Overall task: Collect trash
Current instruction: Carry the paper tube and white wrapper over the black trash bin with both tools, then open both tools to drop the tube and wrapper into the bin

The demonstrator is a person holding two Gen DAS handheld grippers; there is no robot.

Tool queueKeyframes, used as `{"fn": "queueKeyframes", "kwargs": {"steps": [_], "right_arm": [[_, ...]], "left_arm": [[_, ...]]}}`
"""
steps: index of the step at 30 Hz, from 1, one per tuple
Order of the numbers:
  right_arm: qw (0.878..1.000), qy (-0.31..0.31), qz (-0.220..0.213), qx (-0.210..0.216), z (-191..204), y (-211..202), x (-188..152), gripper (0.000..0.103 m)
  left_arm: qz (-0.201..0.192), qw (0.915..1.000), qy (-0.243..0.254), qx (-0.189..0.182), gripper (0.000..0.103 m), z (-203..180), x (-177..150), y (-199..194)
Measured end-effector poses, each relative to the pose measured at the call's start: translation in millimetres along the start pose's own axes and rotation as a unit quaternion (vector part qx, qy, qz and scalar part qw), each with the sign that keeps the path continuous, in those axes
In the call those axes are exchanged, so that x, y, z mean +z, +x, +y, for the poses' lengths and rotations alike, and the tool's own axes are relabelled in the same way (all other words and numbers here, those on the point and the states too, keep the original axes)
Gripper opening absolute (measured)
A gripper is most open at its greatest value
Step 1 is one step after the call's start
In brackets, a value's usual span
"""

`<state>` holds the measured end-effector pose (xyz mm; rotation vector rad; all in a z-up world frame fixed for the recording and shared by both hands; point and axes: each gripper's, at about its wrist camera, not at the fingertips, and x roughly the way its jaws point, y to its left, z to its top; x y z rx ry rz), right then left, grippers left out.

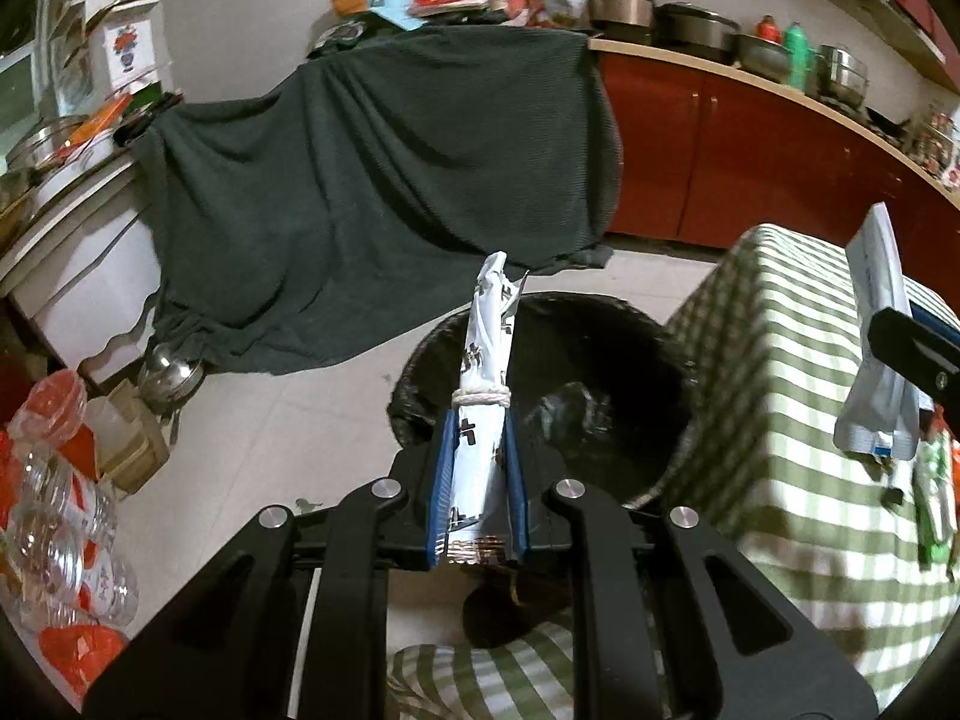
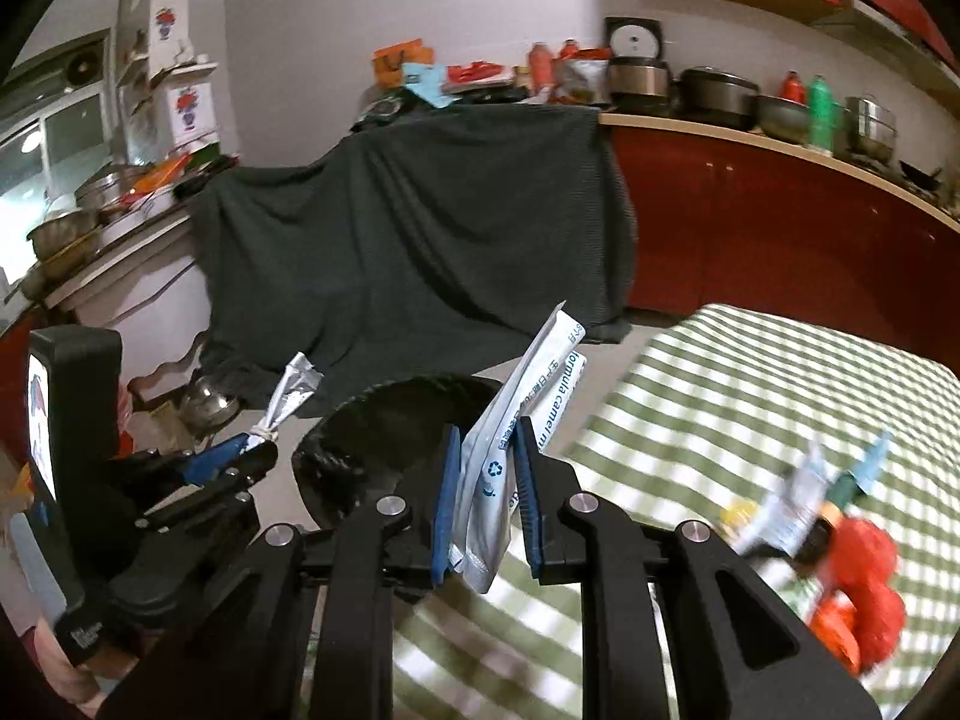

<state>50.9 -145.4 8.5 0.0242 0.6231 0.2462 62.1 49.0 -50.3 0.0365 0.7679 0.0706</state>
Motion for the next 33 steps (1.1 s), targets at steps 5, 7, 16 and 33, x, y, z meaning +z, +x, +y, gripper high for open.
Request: {"fn": "queueKeyframes", "kwargs": {"steps": [5,7,16,33], "right_arm": [[1.0,-0.011,0.019,0.017,11,26,3,0.019],[0.999,-0.013,0.031,0.024,14,37,4,0.019],[0.996,-0.018,0.081,0.045,26,82,6,0.02],[0.995,0.011,0.09,0.033,16,83,8,0.045]], "left_arm": [[0.012,0.9997,-0.016,0.01,0.016,8,6,17],[0.014,0.9996,-0.021,0.014,0.016,10,8,23],[0.031,0.9988,-0.033,0.021,0.016,10,17,53],[0.052,0.9972,-0.047,0.025,0.037,15,14,72]]}}
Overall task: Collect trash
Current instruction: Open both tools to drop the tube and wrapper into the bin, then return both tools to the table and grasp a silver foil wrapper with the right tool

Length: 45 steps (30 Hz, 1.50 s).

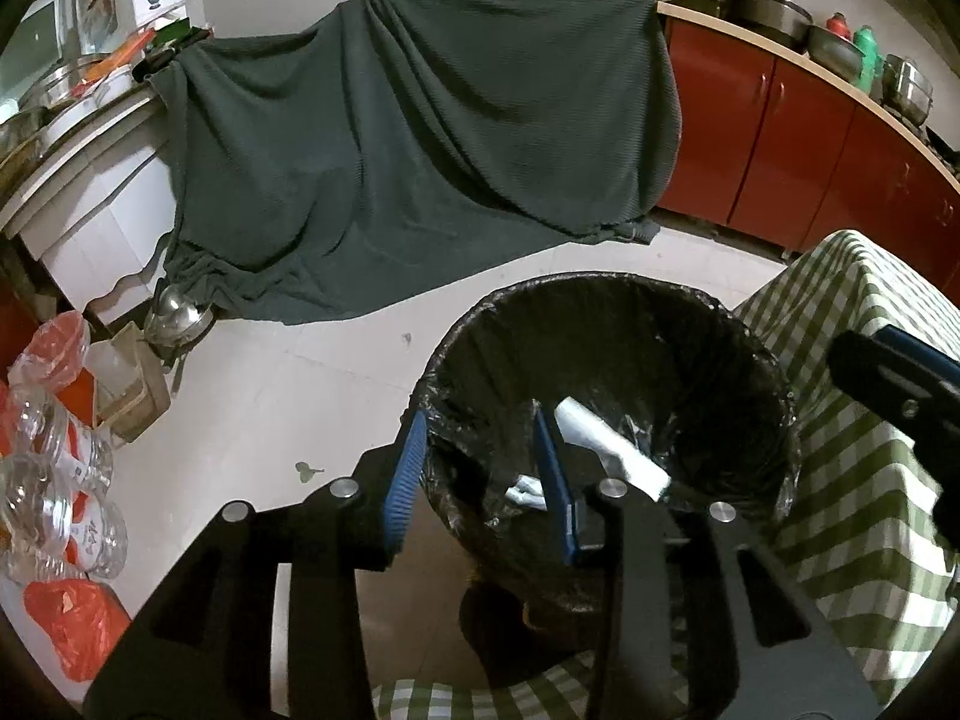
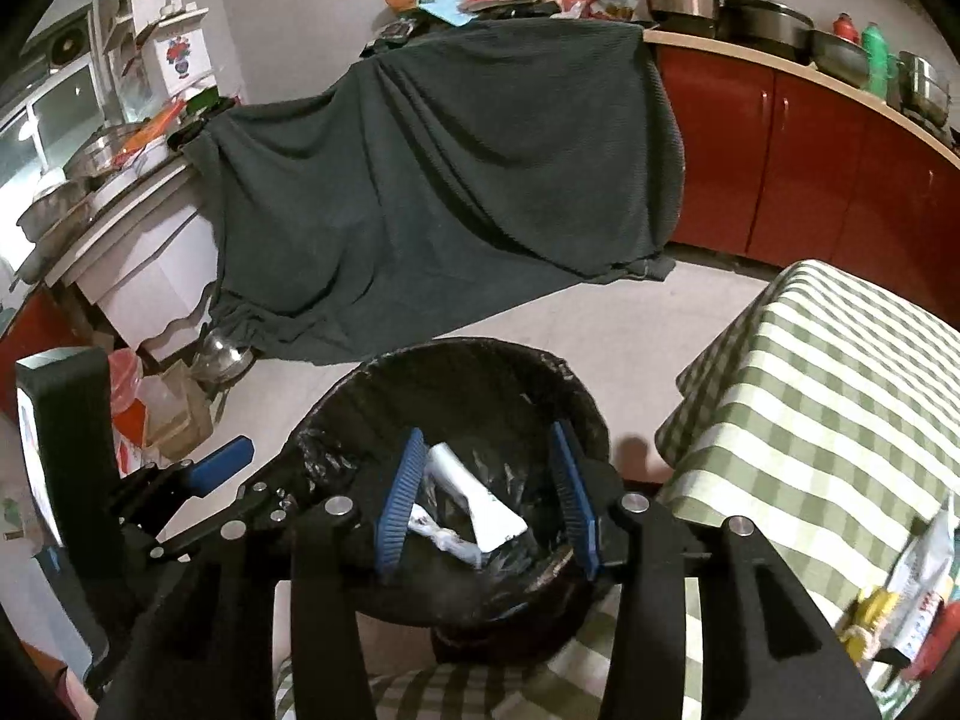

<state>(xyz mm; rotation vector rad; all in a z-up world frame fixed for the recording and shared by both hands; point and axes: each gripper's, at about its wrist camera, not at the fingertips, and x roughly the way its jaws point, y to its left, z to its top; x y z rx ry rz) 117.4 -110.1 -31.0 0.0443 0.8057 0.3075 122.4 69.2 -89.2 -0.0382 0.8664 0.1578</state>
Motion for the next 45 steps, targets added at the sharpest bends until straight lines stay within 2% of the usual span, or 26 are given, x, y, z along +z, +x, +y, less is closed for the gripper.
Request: {"fn": "queueKeyframes", "kwargs": {"steps": [6,9,11,15,18,32,38,45], "right_arm": [[0.999,0.016,-0.041,-0.026,-16,-38,-6,0.06],[0.997,0.03,-0.061,-0.044,-30,-61,-14,0.067],[0.995,0.042,-0.07,-0.058,-40,-76,-21,0.071],[0.99,0.06,-0.082,-0.096,-60,-100,-39,0.075],[0.986,0.075,-0.085,-0.12,-75,-116,-54,0.075],[0.962,0.136,-0.079,-0.223,-135,-169,-129,0.075],[0.952,0.168,-0.067,-0.247,-152,-177,-155,0.074],[0.95,0.18,-0.047,-0.249,-156,-169,-166,0.063]], "left_arm": [[-0.013,0.9998,0.01,-0.015,0.039,-7,-4,-22],[-0.02,0.9993,0.015,-0.029,0.046,-15,-6,-36],[-0.024,0.9988,0.022,-0.036,0.046,-22,-7,-44],[-0.034,0.9972,0.04,-0.054,0.047,-39,-13,-62],[-0.038,0.9956,0.052,-0.068,0.05,-54,-20,-73],[-0.035,0.987,0.111,-0.111,0.053,-111,-54,-102],[-0.031,0.9823,0.135,-0.126,0.053,-132,-69,-108],[-0.028,0.978,0.153,-0.138,0.054,-148,-78,-112]]}}
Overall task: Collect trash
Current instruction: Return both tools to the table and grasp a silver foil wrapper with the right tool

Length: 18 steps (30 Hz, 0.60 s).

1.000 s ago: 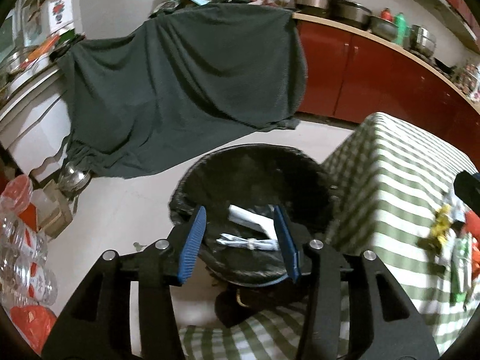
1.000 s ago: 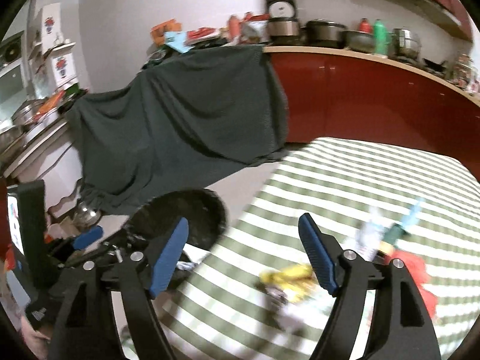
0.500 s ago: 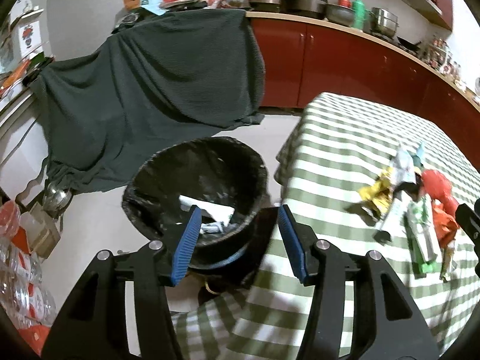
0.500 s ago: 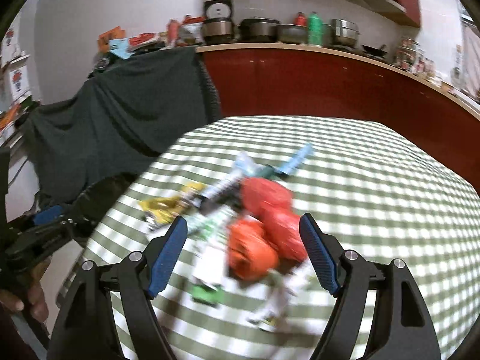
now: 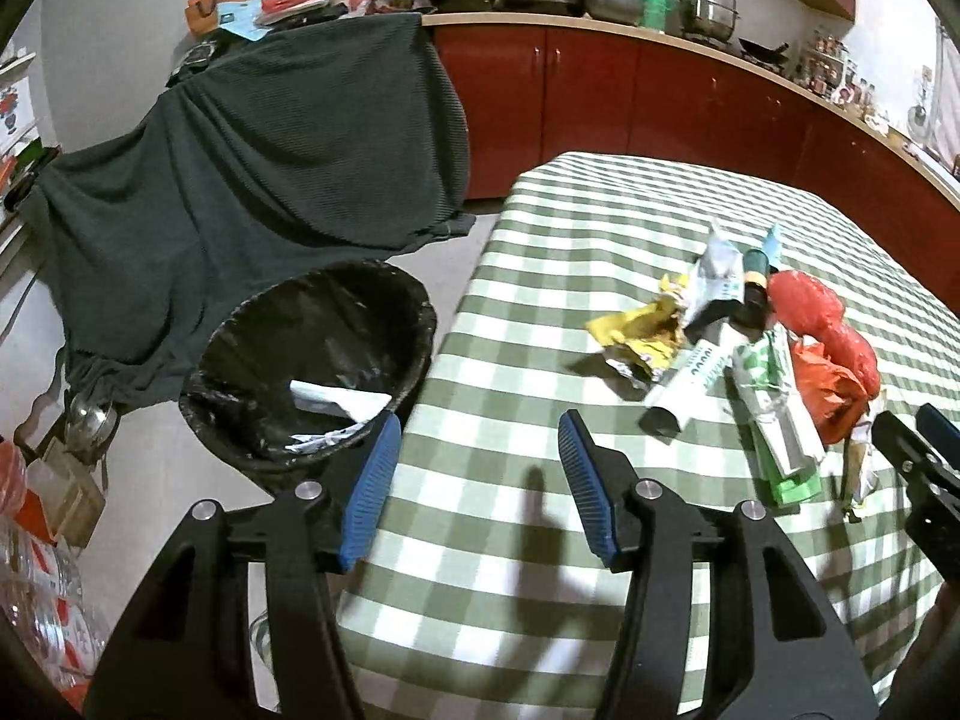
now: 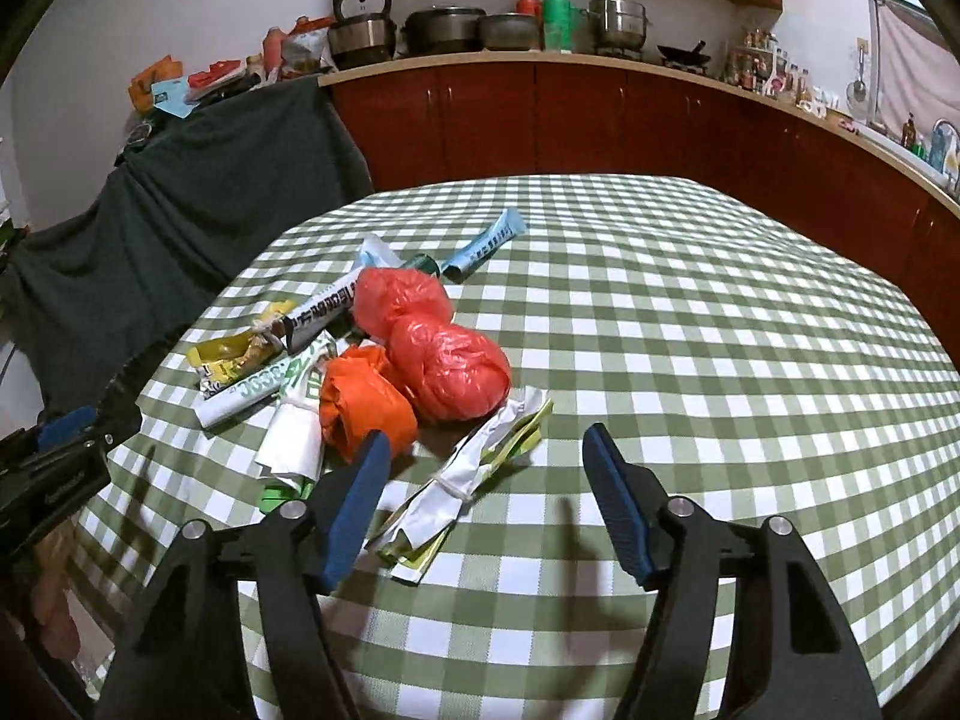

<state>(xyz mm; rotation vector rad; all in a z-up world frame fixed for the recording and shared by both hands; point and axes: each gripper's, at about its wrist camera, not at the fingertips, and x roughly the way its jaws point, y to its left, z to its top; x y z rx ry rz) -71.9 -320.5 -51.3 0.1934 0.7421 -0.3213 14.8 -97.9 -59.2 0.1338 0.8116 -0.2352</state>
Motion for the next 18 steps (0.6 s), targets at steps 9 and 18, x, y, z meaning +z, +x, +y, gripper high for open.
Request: {"fn": "queueKeyframes", "kwargs": {"steps": [9,18], "right_arm": [[1.0,-0.002,0.022,-0.002,3,15,-4,0.055],[0.999,0.001,0.034,0.013,-7,14,-6,0.028]], "left_arm": [[0.005,1.0,0.0,0.0,0.054,-2,-1,4],[0.003,0.9999,0.01,-0.012,0.06,-20,-1,-3]]}}
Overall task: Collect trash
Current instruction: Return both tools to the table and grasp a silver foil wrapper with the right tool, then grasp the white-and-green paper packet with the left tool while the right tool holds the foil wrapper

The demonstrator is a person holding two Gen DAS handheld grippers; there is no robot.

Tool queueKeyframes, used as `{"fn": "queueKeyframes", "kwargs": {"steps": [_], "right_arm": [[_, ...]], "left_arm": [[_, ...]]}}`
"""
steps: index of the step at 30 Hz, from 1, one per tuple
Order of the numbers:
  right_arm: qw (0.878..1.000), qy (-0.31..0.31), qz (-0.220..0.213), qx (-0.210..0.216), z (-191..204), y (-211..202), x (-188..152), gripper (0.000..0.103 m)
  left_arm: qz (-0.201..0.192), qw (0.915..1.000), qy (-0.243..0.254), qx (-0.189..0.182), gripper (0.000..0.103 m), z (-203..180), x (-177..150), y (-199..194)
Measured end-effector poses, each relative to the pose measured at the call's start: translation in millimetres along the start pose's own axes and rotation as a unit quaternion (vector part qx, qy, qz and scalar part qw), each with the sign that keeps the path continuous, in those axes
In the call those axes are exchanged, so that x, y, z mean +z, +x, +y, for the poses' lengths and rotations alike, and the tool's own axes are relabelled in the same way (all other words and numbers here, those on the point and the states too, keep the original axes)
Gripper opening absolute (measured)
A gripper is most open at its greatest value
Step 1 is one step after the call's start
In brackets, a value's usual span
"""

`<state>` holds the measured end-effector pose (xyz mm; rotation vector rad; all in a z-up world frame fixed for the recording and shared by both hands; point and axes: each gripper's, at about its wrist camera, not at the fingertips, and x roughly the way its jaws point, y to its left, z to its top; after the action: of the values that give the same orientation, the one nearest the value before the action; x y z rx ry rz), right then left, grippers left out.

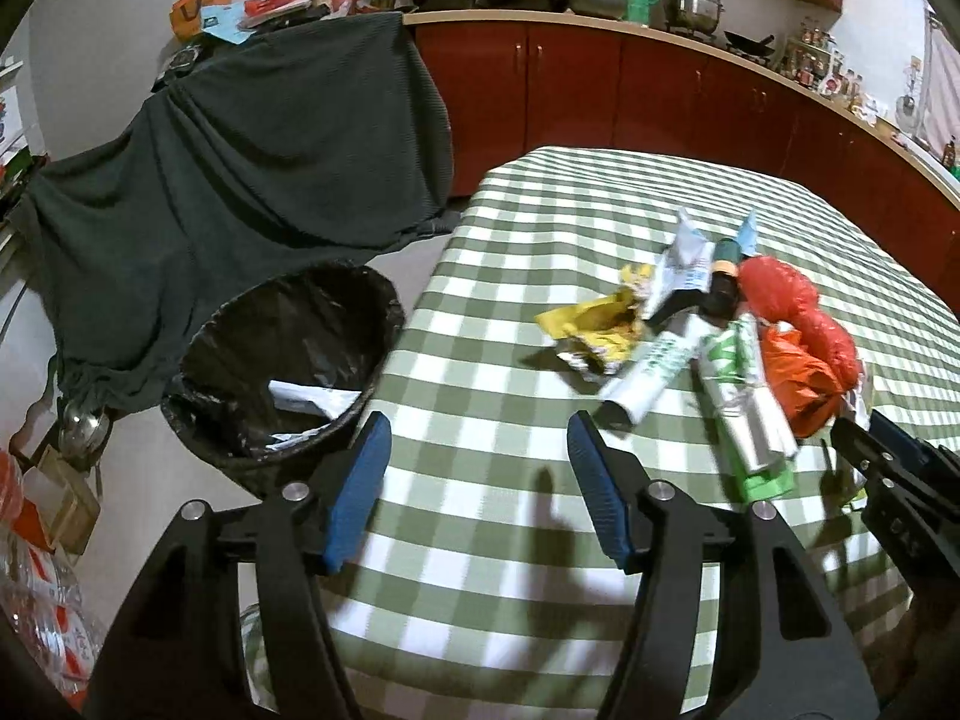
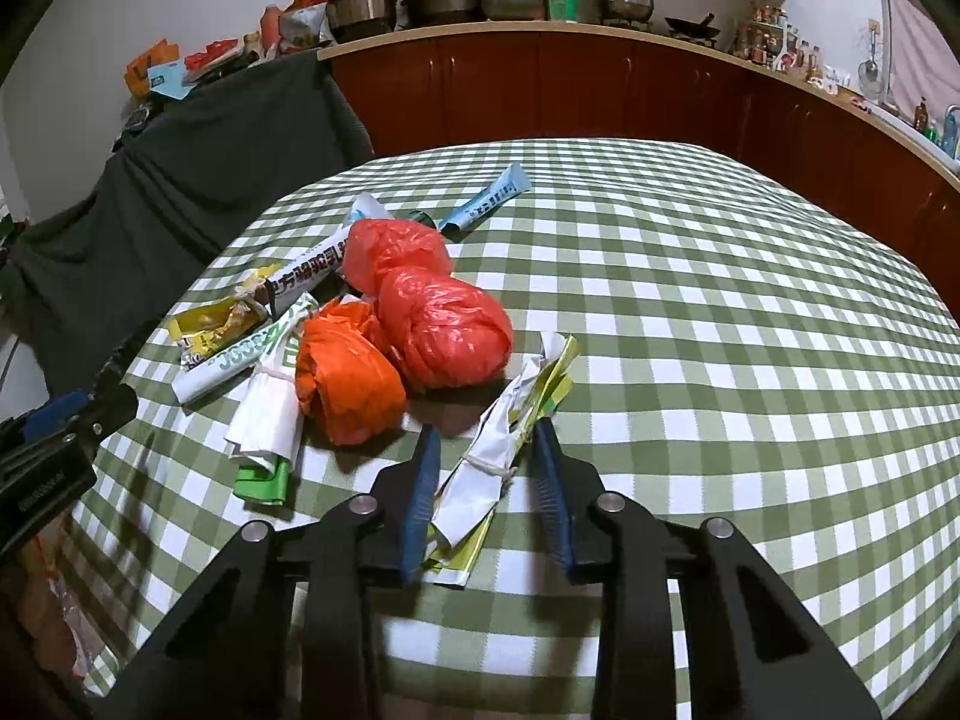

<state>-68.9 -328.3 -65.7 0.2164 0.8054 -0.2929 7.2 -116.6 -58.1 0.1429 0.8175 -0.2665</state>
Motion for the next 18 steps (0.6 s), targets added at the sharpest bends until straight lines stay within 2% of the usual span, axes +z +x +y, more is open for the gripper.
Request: {"fn": "queueKeyframes", "kwargs": {"steps": [7,8,11,18], "right_arm": [[1.0,-0.006,-0.016,-0.007,-11,-15,-1,0.023],[1.0,-0.006,-0.018,-0.01,-13,-16,0,0.016],[1.0,0.002,-0.017,-0.008,-23,-19,-1,0.016],[1.0,0.028,-0.006,0.012,-34,-15,-1,0.017]], "left_arm": [[0.001,0.9995,0.018,-0.024,0.061,-27,-1,-6],[0.002,0.9994,0.021,-0.027,0.061,-32,-2,-7],[0.003,0.9989,0.03,-0.036,0.061,-45,-2,-9],[0.003,0.9988,0.039,-0.03,0.061,-54,-3,-7]]}}
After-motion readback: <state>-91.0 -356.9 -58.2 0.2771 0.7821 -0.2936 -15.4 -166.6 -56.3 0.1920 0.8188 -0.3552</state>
